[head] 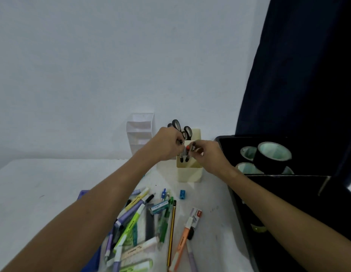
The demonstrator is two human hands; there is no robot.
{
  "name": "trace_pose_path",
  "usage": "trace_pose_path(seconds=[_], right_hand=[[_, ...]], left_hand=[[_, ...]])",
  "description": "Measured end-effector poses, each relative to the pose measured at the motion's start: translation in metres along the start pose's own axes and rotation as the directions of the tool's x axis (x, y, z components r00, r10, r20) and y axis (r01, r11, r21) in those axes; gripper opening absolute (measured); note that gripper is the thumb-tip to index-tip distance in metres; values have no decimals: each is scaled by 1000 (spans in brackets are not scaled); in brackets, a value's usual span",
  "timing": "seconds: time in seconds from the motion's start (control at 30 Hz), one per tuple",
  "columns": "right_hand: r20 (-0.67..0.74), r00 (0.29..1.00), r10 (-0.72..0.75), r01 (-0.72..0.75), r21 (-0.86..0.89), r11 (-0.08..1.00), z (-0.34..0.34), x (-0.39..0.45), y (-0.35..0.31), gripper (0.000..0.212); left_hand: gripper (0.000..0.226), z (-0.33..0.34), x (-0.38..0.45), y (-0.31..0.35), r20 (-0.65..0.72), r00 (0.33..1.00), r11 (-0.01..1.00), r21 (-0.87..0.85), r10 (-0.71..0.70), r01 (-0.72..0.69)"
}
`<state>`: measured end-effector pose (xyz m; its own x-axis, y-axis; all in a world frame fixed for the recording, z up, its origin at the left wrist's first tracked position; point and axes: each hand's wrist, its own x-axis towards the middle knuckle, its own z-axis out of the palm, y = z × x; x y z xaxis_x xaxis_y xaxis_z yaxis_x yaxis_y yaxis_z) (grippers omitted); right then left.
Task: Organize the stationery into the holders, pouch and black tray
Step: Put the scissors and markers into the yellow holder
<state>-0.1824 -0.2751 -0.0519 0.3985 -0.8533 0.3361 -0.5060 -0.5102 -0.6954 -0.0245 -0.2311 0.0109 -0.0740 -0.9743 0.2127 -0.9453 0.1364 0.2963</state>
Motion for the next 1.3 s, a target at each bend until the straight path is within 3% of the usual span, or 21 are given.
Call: trace_pose_path(seconds=[0.23,0.43,0.7,0.87,0.97,1.17,1.3], right_hand=[[28,1000,7,-4,-129,992,21,-7,-1,16],[68,998,-14,21,-106,994,27,-14,-6,15],[133,991,8,20,-208,978,40,-15,-2,16],[157,987,44,-9,-218,976,40,-14,-1,23],[154,987,51,-20,-195,981,34,-12,-3,39],[126,987,-103,123,-160,979,21,-8,-30,63],[171,954,-245,271,-144,952,29,-8,-58,53]], left_hand=[[28,19,-10,-13,37,999,1000,-23,-2,2],[22,28,-17,-19,79,997,999,-25,-19,21],[18,42,-23,-23,92,996,1000,-8,17,-16],[22,44,-23,-24,120,993,999,32,2,-6],[32,38,-24,-29,137,990,999,35,-17,13],[37,3,-36,-47,71,993,996,-9,-91,92],[33,-19,-53,-58,50,985,987,15,-162,162]])
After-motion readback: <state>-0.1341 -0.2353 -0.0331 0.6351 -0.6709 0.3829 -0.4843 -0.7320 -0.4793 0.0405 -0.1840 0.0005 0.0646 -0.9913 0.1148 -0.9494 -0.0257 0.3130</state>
